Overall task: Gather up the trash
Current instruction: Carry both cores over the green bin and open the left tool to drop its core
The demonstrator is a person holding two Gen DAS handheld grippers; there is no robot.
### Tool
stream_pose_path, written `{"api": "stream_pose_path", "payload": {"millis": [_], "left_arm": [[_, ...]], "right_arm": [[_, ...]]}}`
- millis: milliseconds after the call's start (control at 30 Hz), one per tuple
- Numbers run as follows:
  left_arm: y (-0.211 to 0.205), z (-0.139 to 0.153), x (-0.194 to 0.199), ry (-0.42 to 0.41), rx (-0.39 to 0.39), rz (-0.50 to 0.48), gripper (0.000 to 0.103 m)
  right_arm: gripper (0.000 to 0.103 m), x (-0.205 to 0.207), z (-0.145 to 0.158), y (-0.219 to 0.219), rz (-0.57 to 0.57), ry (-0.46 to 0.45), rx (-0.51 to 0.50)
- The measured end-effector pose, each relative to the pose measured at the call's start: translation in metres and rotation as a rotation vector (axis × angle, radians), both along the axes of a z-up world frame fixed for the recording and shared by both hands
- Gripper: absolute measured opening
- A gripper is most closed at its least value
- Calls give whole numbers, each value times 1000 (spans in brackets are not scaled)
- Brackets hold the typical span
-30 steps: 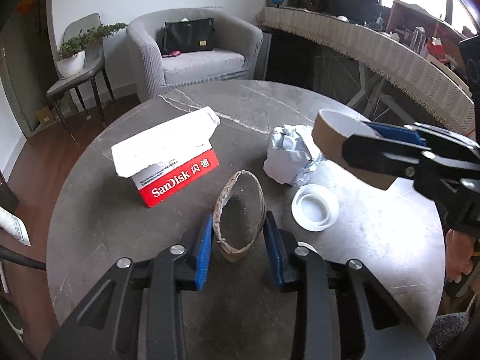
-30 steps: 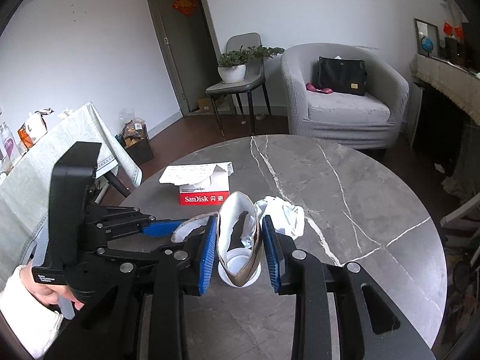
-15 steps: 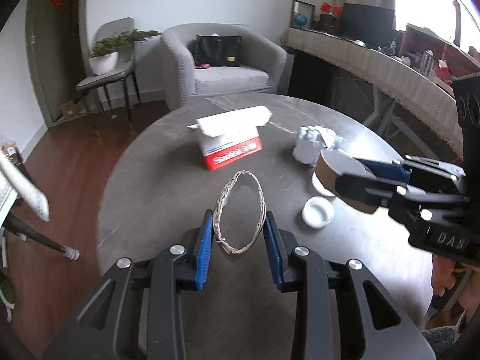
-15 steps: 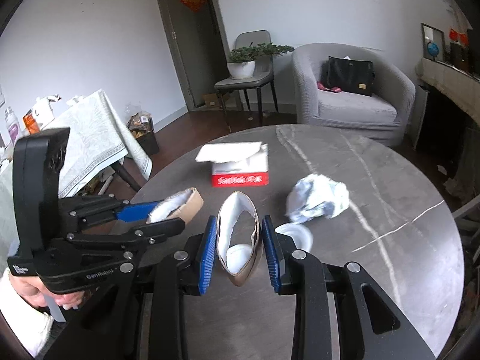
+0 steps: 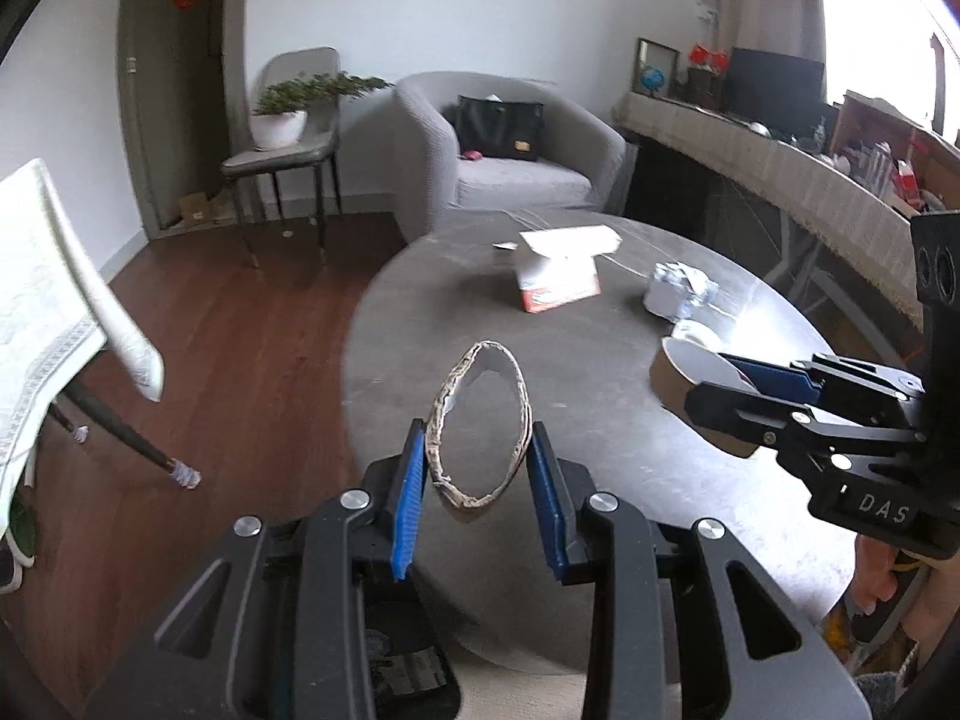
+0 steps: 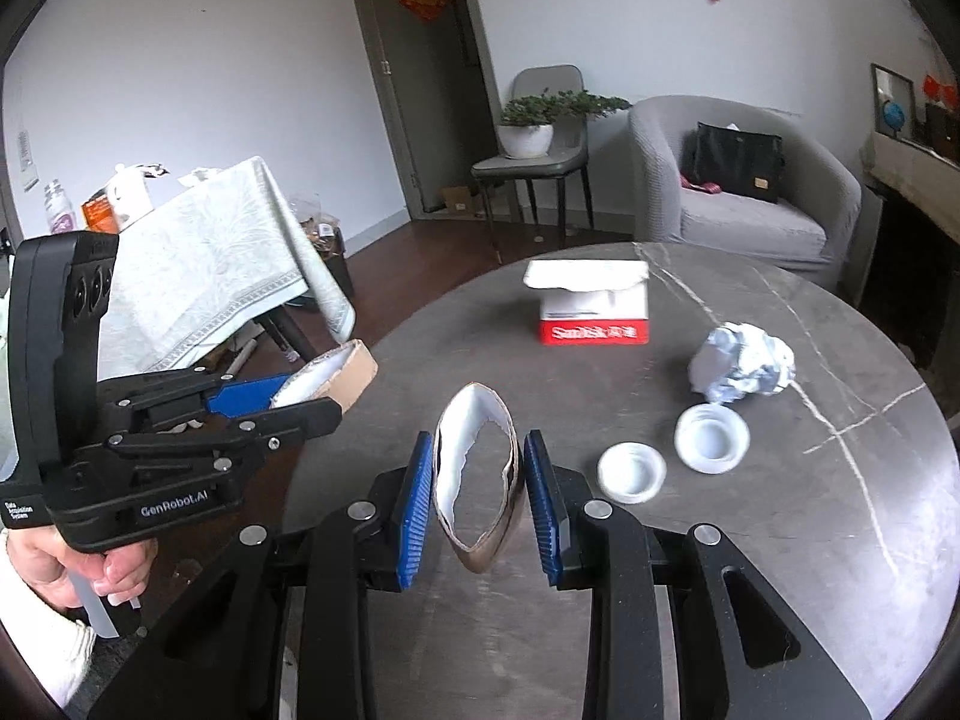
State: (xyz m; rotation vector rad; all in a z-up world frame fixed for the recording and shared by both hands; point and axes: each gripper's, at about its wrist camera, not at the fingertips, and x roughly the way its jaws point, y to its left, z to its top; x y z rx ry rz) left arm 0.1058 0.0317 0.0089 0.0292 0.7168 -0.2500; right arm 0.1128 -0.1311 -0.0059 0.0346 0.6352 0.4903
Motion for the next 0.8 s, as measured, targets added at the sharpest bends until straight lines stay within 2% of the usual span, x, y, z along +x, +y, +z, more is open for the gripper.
{"api": "stream_pose_path", "payload": {"millis": [167, 367, 533, 800], "left_arm": [[36, -2, -5, 3, -9, 82, 35], [78, -17, -7, 44, 11, 159, 36], [108, -38, -11, 119, 17, 188, 36], [132, -81, -17, 277, 64, 174, 36]], "right_arm": [[30, -4, 4, 22, 30, -17, 6], [30, -5, 7, 51, 72, -33, 6], [30, -3, 9, 80, 113, -41, 6], [31, -4, 9, 130, 186, -46, 2]]}}
